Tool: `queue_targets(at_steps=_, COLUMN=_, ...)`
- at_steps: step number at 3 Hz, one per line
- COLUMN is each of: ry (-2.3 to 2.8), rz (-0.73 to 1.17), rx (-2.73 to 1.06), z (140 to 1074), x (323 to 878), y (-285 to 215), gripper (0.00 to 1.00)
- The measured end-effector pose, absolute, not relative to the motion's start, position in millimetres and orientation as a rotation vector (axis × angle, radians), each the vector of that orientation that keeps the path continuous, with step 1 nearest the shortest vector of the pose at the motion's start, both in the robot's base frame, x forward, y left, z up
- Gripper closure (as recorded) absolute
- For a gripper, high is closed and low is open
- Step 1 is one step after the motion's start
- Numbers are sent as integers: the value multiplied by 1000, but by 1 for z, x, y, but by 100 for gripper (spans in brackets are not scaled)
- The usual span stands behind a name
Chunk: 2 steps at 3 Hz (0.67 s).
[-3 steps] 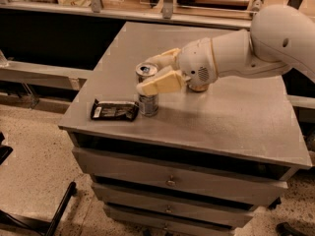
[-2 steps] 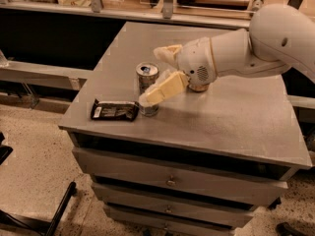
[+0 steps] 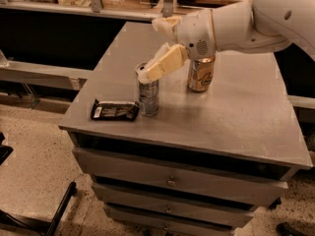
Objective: Move redbull can near rxbar chocolate
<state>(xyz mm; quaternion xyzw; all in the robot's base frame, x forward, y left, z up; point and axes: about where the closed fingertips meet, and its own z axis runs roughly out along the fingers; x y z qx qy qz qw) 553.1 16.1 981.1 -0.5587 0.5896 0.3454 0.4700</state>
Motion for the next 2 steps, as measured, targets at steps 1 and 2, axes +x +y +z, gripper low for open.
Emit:
queue_targets(at_steps=1, ry=1389, rz=803, rx=-1369, z=1015, x=563, y=14, gripper=0)
queue_targets(at_steps=2, ry=1389, rz=803, rx=-1369, z=1015, x=563, y=14, gripper=0)
